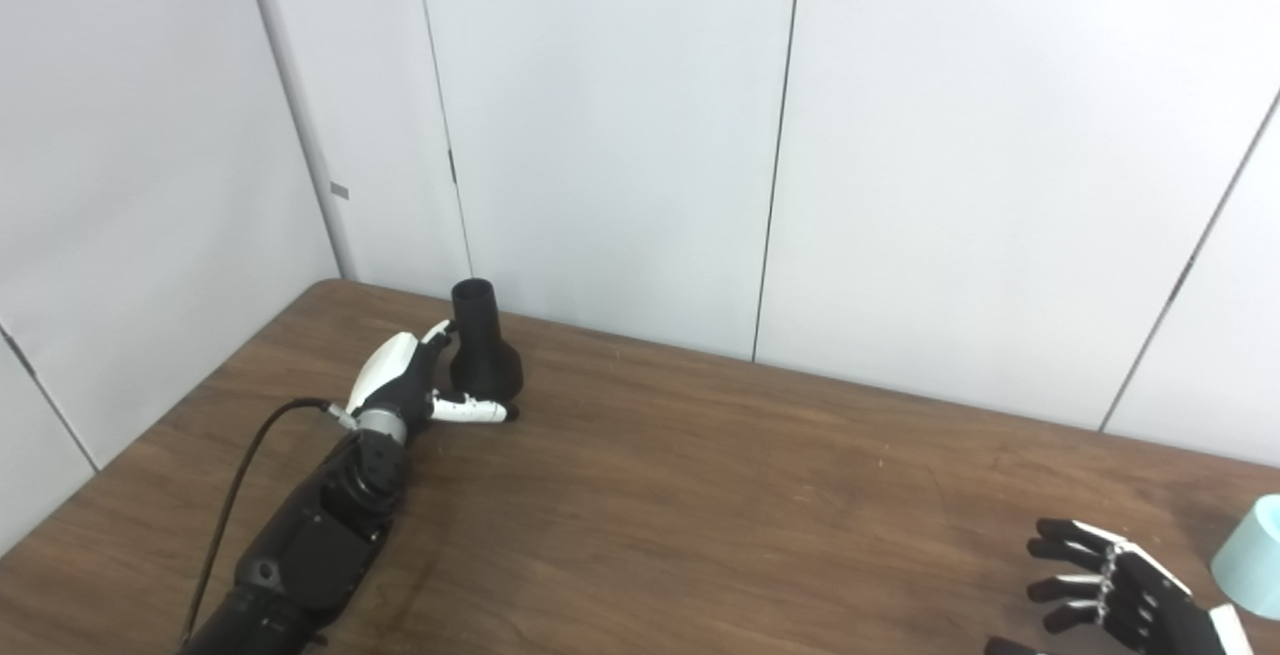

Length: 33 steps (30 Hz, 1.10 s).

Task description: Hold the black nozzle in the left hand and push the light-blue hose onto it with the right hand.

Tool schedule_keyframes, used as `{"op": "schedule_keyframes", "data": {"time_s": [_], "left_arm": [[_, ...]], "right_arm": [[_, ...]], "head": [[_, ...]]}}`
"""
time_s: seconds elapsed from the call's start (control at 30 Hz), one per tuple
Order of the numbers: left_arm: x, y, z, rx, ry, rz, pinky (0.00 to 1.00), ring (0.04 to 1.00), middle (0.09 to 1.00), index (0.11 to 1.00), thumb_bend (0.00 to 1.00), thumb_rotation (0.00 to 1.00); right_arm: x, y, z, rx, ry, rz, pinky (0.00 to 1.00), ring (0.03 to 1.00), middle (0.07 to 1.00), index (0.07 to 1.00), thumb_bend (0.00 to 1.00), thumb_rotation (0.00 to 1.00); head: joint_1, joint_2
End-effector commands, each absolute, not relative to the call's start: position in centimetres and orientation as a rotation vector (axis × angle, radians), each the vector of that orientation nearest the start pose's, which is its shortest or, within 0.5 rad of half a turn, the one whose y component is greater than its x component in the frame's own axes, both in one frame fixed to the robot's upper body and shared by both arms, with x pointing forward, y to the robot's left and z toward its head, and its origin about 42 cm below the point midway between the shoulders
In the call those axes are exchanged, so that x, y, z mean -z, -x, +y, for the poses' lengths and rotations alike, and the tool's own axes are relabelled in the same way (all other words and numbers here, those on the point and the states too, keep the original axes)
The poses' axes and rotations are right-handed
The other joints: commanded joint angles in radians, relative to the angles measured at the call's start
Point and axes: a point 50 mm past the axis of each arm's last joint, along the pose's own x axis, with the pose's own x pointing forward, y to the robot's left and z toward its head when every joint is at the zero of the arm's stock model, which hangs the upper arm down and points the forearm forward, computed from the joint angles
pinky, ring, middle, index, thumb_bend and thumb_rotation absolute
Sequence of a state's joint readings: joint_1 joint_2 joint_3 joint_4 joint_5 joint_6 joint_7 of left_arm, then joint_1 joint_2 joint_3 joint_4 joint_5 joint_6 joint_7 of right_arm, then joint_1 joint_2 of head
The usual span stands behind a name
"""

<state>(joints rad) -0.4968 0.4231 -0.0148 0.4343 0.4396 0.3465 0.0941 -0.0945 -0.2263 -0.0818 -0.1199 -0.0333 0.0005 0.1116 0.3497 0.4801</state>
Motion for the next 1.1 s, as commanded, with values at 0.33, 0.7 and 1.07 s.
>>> {"op": "schedule_keyframes", "data": {"time_s": [0.33,0.7,1.07], "left_arm": [[-18.9,-44.8,36.8,-0.328,-0.825,0.185,1.0,0.893,0.81,0.86,0.87,0.23],[-17.9,-45.5,36.5,-0.318,-0.834,0.214,1.0,0.849,0.792,0.821,0.85,0.21],[-17.4,-45.8,36.0,-0.267,-0.856,0.221,1.0,0.863,0.783,0.785,0.84,0.19]], "right_arm": [[-18.9,-31.1,-29.2,-0.023,0.299,-0.297,0.45,0.565,0.664,0.674,0.63,0.0],[-19.2,-30.6,-29.0,-0.034,0.284,-0.288,0.45,0.556,0.664,0.675,0.63,0.0],[-19.6,-30.4,-29.0,-0.031,0.277,-0.291,0.44,0.549,0.66,0.667,0.63,0.02]], "head": [[-0.001,0.018],[-0.011,0.037],[-0.018,0.044]]}}
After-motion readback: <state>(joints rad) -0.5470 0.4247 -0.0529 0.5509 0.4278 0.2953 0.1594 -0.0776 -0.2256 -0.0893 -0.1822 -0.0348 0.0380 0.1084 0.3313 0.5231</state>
